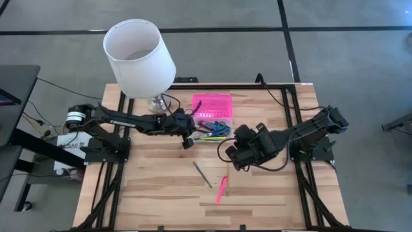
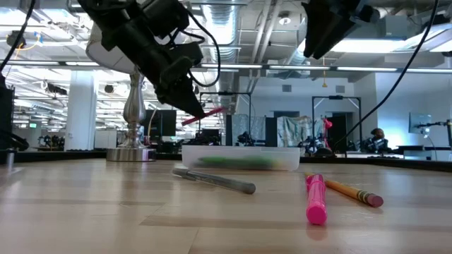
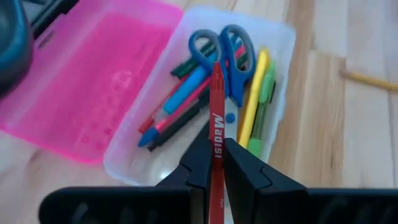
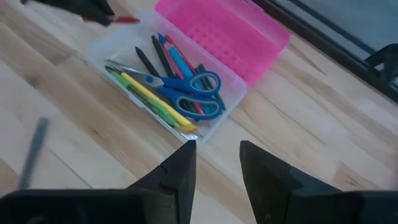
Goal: Pick & place school supplies into a supply box
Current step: Put the red crayon into the pink supply box
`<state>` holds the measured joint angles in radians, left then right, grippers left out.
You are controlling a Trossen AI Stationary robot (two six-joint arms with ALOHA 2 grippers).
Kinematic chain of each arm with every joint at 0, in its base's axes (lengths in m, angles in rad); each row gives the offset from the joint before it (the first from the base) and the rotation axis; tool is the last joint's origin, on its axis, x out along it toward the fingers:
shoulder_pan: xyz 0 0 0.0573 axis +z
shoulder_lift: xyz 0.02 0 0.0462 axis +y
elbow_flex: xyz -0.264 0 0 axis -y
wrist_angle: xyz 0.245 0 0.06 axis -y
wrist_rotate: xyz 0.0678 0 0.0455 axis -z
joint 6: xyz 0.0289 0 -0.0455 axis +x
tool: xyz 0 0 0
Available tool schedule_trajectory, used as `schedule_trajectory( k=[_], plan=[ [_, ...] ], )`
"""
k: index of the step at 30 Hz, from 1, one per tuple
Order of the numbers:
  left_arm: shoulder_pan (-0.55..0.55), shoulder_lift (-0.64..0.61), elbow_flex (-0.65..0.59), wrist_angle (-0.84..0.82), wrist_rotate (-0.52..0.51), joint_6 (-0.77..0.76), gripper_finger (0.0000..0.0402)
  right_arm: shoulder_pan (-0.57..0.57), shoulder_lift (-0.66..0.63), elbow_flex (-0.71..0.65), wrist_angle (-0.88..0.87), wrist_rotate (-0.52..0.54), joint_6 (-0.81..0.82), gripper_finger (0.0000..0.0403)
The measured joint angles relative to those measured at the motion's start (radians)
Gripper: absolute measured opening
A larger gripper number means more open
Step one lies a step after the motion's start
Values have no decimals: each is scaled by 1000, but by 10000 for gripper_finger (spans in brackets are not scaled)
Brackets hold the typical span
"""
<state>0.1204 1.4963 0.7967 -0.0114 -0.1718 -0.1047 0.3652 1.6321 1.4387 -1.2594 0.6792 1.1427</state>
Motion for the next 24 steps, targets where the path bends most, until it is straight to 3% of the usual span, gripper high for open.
schedule_trajectory(
  k=[8,17,24],
  plan=[
    [22,127,2,168,86,32,22,-16,0,0,77,-3,2,118],
    [48,243,93,159,88,70,22,-14,0,0,96,-26,26,118],
    [65,248,139,149,123,133,32,-2,0,0,95,-28,62,118]
  ],
)
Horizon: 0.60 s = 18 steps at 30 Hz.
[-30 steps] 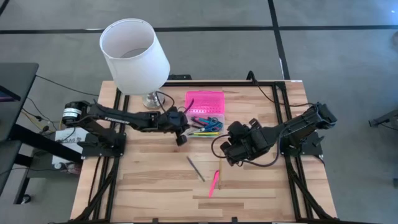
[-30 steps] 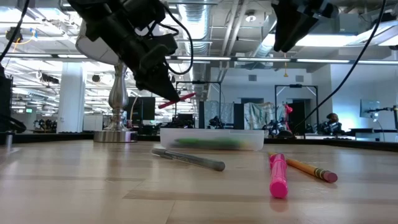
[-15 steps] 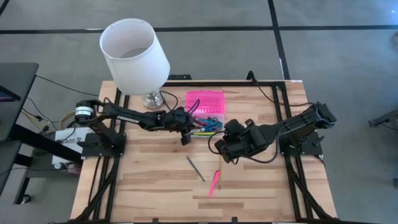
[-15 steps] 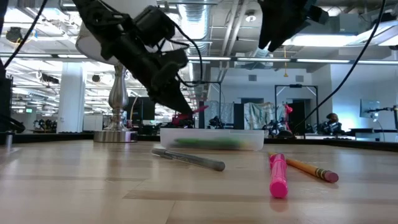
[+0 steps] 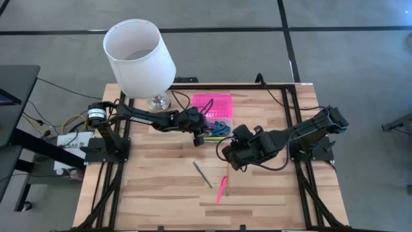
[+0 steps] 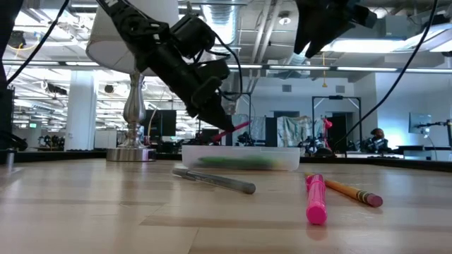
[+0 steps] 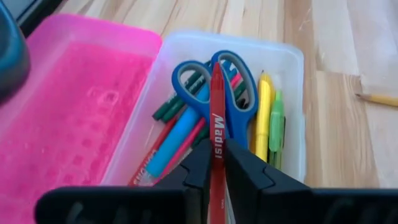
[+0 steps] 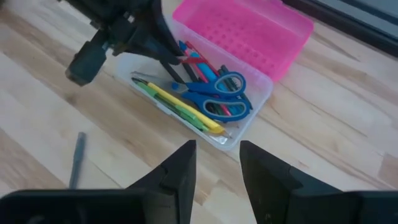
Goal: Pick & place school supplies into a supply box
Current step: Put the red crayon into the pink supply box, then put the yellow pencil into the pink supply box
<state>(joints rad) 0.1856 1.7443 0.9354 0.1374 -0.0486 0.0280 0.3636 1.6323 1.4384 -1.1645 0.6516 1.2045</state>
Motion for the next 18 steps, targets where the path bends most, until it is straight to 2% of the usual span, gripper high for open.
schedule_trajectory(
  k=[10,14,18],
  plan=[
    [1,0,66,-88,-19,38,115,5,0,0,0,-1,29,118],
    [1,0,119,-214,0,38,129,5,7,0,0,-35,72,118],
    [1,0,192,-351,69,56,129,5,24,1,23,-115,80,118]
  ],
)
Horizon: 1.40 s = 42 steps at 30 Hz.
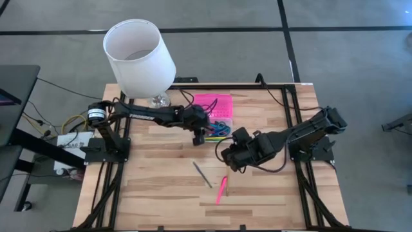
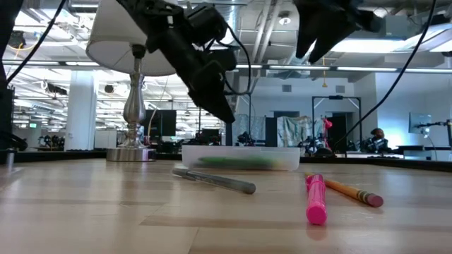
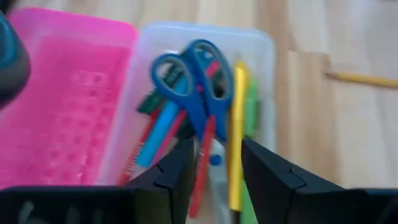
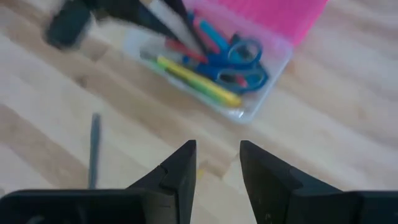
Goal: Pick & place school supplies into a supply box
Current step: Put the yellow pencil into the pink supply box
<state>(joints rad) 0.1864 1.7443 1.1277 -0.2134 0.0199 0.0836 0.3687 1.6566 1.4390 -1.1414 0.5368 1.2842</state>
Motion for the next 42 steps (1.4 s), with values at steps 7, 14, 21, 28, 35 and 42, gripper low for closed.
schedule_trajectory(
  k=[7,14,21,28,35,42],
  plan=[
    [-3,-1,117,-231,192,54,117,11,41,-8,31,-117,75,118],
    [-19,-10,158,-467,257,108,106,36,103,-4,71,-218,205,118],
    [-74,-49,158,-635,264,157,94,51,181,-4,96,-322,320,118],
    [-120,-93,158,-697,257,185,80,68,242,-5,161,-456,372,122],
    [-133,-121,158,-718,247,197,71,105,280,-1,294,-461,456,137],
    [-133,-142,158,-721,235,218,71,133,318,-4,359,-461,478,139]
  ],
)
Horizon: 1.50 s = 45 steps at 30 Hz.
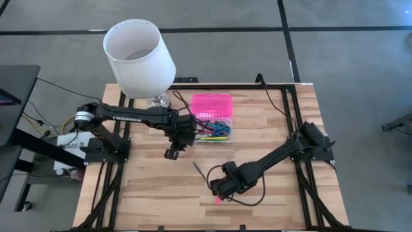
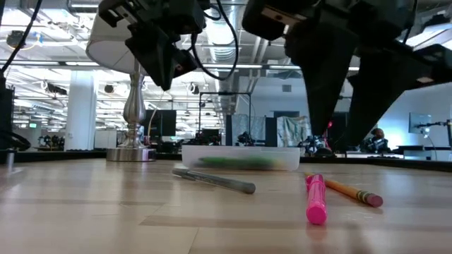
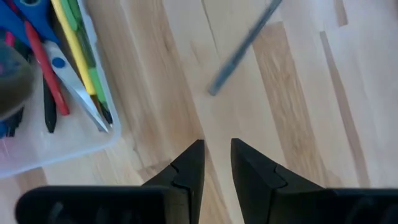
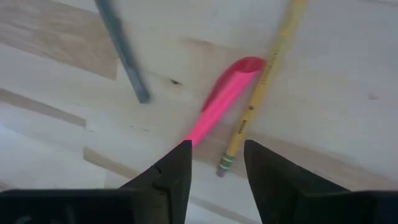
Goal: Pick & place school supplies into a supply box
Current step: Put the yellow pencil into the pink supply box
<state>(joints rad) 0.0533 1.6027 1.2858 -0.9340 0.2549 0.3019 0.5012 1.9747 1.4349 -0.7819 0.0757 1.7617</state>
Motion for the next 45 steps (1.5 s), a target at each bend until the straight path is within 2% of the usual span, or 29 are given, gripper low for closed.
schedule_trajectory(
  k=[11,18,29,41,45],
  plan=[
    [0,-3,0,-18,-7,2,71,20,43,0,6,1,46,119],
    [0,-3,-1,-18,-7,2,71,20,44,0,-53,9,45,118],
    [0,-3,-1,-18,-7,2,71,13,109,3,-2,-8,37,118],
    [1,-3,-1,-18,-7,2,71,0,122,5,-62,-25,124,118],
    [1,-3,-1,-18,-7,2,71,-19,123,5,-66,-28,99,118]
  ],
)
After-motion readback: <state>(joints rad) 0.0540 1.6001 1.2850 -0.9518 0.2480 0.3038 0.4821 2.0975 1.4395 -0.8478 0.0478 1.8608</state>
